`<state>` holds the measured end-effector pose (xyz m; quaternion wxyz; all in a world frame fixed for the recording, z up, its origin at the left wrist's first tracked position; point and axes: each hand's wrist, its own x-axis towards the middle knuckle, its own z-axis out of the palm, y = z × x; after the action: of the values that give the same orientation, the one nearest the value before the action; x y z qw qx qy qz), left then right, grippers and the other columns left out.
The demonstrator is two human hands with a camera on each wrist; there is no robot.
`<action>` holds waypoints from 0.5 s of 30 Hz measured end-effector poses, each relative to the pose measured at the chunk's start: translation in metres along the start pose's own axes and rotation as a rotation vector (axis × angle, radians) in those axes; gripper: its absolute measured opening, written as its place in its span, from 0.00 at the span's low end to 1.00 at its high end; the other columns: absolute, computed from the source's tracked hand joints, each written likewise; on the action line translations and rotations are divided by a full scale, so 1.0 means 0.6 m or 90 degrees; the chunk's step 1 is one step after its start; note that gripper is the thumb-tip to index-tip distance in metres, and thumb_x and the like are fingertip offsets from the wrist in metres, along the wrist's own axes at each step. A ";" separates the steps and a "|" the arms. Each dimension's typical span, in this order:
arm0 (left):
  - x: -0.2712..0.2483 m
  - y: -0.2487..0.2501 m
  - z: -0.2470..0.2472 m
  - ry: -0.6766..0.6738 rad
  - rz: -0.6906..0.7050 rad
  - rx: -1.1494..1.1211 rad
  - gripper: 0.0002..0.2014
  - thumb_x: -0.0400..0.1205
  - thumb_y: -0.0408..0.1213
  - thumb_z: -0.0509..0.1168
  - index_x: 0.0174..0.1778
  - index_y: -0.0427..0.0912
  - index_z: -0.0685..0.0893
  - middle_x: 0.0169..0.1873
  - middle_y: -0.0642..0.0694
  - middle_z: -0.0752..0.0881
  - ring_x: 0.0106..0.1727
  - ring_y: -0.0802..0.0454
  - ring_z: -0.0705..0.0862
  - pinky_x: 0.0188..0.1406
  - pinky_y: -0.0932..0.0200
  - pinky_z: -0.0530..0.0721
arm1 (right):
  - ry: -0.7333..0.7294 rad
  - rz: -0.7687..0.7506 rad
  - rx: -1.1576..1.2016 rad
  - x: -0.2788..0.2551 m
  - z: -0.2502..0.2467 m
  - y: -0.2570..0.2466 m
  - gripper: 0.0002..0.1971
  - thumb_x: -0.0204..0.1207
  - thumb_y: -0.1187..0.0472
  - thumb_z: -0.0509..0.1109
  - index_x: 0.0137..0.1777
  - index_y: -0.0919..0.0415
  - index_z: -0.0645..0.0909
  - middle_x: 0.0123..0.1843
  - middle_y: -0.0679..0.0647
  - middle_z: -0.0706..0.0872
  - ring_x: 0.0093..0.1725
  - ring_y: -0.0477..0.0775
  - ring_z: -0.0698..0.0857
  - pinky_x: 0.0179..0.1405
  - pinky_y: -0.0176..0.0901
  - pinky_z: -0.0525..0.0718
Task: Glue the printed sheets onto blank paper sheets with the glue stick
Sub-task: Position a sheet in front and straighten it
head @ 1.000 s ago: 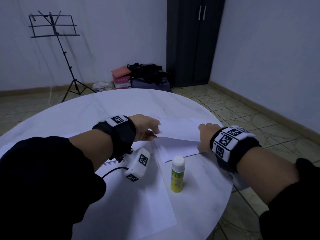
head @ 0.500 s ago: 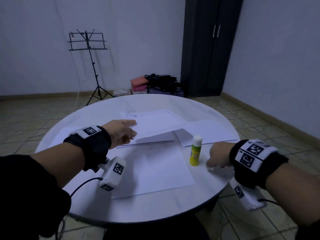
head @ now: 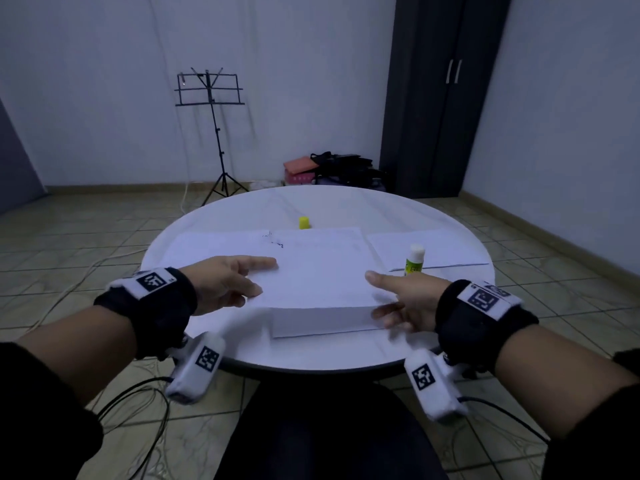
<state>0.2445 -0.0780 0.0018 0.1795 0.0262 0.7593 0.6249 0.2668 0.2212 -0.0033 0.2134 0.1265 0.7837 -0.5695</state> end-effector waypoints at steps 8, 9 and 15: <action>0.007 -0.005 0.018 0.025 0.010 0.398 0.12 0.79 0.28 0.69 0.53 0.49 0.87 0.32 0.55 0.85 0.20 0.66 0.78 0.28 0.75 0.78 | 0.110 -0.059 -0.123 -0.005 -0.006 -0.007 0.13 0.74 0.70 0.72 0.34 0.62 0.72 0.27 0.56 0.78 0.24 0.50 0.75 0.21 0.35 0.63; 0.009 -0.003 0.023 0.021 0.016 0.452 0.11 0.79 0.32 0.70 0.53 0.53 0.87 0.32 0.57 0.85 0.20 0.67 0.78 0.28 0.77 0.76 | 0.120 -0.046 -0.163 -0.004 -0.007 -0.008 0.12 0.74 0.68 0.73 0.34 0.62 0.72 0.28 0.56 0.79 0.25 0.51 0.76 0.22 0.36 0.64; 0.028 0.002 0.046 -0.017 0.007 0.585 0.14 0.75 0.41 0.75 0.56 0.57 0.86 0.36 0.59 0.81 0.28 0.59 0.81 0.38 0.71 0.77 | 0.163 0.018 -0.316 -0.008 -0.013 -0.009 0.12 0.71 0.62 0.78 0.37 0.63 0.76 0.36 0.54 0.84 0.28 0.49 0.79 0.17 0.32 0.68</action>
<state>0.2367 -0.0473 -0.0053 0.1560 0.1151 0.9551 0.2243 0.2669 0.2269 0.0054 0.1453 0.1519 0.9179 -0.3365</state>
